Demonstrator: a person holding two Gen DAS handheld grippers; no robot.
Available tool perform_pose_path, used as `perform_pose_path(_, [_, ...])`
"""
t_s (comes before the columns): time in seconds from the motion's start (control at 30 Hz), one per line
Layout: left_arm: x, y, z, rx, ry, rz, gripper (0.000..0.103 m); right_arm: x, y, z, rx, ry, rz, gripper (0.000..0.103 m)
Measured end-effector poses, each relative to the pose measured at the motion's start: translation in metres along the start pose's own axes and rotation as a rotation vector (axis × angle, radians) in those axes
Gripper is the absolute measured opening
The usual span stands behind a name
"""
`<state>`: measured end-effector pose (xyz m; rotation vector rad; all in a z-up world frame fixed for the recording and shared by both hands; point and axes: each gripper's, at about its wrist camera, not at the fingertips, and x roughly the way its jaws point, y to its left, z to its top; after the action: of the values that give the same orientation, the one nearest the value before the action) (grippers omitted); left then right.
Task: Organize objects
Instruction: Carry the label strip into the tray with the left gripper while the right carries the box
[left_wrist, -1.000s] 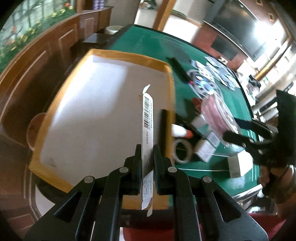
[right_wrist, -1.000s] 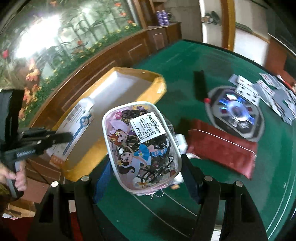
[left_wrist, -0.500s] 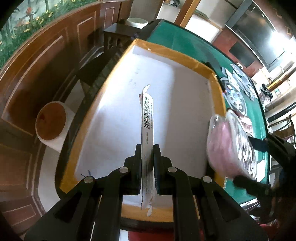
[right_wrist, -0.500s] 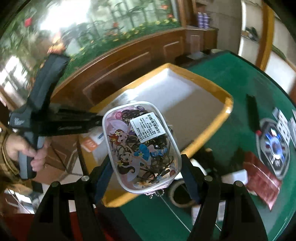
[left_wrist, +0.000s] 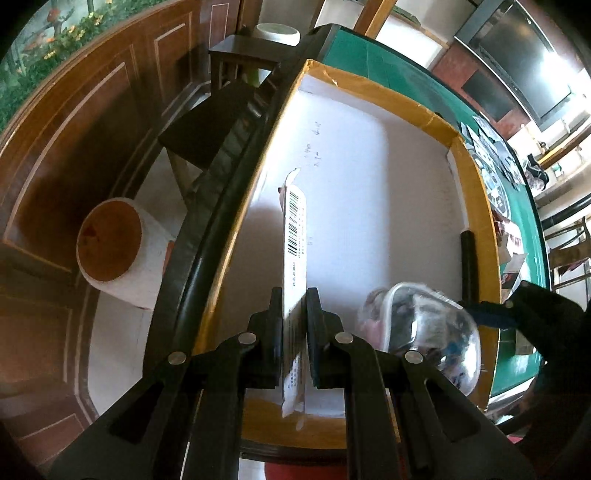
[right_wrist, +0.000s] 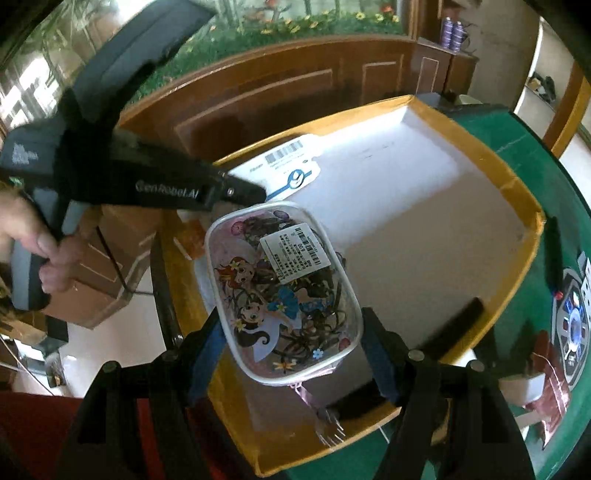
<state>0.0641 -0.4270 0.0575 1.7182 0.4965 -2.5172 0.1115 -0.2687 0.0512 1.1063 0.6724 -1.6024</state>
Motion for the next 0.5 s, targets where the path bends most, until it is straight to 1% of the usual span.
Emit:
perform_pose_path(0.1, [0.002,0.004,-0.002,0.008,0.004,-0.004,0.011,0.011,0.007,-0.001,-0.027,0.024,0.013,0.071])
perform_pose_path(0.2, [0.007,0.008,-0.004,0.020,0.022,-0.004,0.013,0.016,0.009,0.001,-0.024,0.032,0.047,0.071])
perform_pose_path(0.3, [0.009,0.009,-0.004,0.039,0.029,0.003,0.014,0.018,0.012,0.000,-0.045,0.042,0.039,0.072])
perform_pose_path(0.4, [0.012,0.010,-0.005,0.027,0.040,0.001,0.014,0.018,0.010,-0.001,-0.029,0.041,0.056,0.073])
perform_pose_path(0.5, [0.012,0.010,-0.004,0.018,0.043,-0.006,0.015,0.015,0.008,0.001,-0.002,0.038,0.049,0.080])
